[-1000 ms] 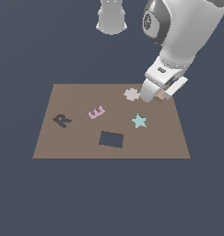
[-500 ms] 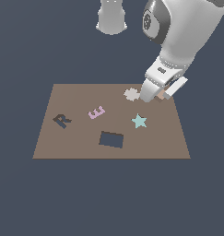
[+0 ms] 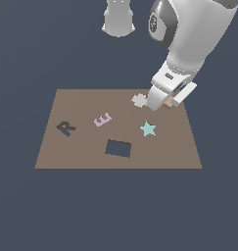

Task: Insert a designated object into the corresponding slot on a board.

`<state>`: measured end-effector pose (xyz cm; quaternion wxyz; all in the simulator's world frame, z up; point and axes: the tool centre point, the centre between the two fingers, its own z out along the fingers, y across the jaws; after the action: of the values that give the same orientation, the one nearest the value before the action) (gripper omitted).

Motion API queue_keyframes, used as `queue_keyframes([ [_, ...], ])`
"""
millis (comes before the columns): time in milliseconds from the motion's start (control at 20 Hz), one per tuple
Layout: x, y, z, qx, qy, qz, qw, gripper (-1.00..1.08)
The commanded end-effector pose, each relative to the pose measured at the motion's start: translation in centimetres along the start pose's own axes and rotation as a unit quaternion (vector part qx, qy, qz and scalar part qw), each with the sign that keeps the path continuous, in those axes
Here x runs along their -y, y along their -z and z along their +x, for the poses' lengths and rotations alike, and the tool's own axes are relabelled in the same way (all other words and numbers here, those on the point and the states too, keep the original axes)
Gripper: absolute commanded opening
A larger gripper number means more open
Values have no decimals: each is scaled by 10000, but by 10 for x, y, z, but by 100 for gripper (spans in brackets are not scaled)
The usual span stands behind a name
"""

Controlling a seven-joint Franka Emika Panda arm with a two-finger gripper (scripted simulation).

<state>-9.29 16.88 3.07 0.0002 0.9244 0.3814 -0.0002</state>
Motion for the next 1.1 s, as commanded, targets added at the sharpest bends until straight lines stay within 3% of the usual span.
queue_keyframes([
  [0, -7, 1, -2, -2, 78, -3, 10000, -100],
  [600, -70, 3, -16, -1, 861, -4, 9963, -100],
  [1050, -143, 6, -18, -1, 1740, -4, 9847, -100],
])
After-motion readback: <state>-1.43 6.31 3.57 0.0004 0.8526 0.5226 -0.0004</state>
